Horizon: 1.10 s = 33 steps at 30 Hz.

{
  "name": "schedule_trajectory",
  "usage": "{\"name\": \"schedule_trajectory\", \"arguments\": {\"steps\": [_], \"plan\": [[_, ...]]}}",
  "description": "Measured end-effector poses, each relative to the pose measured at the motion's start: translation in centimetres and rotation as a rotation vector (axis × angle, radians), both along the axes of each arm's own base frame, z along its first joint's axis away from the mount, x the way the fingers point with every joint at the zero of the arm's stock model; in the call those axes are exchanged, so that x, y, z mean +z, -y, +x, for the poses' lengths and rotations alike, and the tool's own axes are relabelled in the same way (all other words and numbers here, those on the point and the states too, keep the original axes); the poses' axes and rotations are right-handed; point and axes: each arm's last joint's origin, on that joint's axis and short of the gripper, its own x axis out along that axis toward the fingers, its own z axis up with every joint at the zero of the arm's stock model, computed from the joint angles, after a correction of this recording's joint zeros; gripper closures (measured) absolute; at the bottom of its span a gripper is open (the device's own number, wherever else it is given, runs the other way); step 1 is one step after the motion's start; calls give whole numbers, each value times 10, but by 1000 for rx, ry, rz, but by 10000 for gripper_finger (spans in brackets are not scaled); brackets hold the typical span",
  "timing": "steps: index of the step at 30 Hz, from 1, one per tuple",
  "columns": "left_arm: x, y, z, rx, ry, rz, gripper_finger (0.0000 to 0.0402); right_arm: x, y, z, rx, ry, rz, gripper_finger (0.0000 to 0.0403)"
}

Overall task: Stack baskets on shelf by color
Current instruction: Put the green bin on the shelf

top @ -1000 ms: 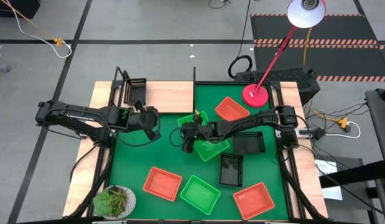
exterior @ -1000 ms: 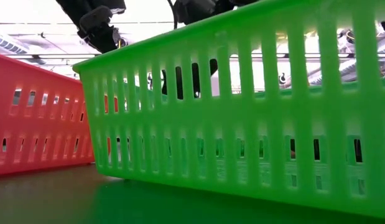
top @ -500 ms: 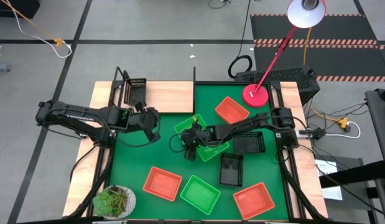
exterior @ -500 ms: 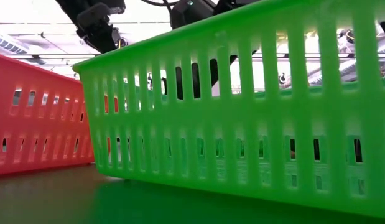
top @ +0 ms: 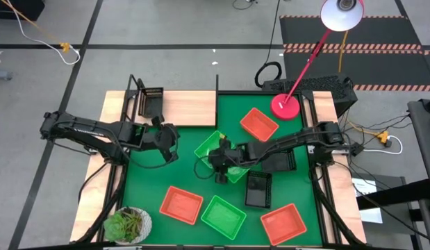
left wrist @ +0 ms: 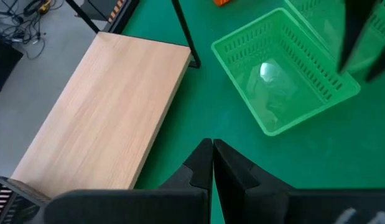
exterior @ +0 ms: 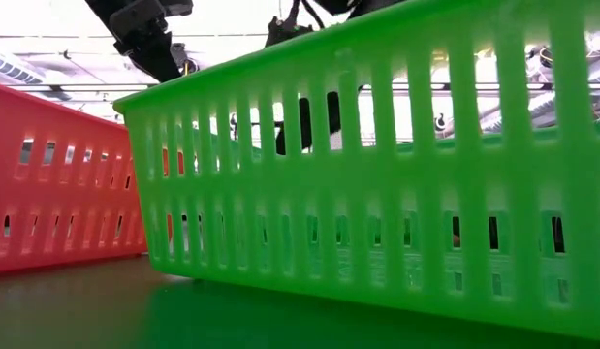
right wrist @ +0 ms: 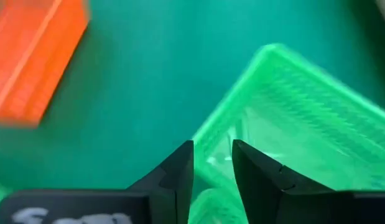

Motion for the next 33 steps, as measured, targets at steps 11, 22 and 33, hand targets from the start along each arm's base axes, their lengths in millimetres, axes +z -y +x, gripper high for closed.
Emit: {"name": "schedule_trajectory", "arguments": {"steps": [11, 22, 33], "plan": [[1, 0, 1, 0, 14, -2, 385, -10, 0, 12, -111, 77, 21, 205], [1, 0, 1, 1, 16, -2, 385, -31, 1, 24, -102, 103, 19, 224], [1, 0, 1, -5, 12, 4, 385, -38, 5, 24, -147, 80, 37, 332]]}}
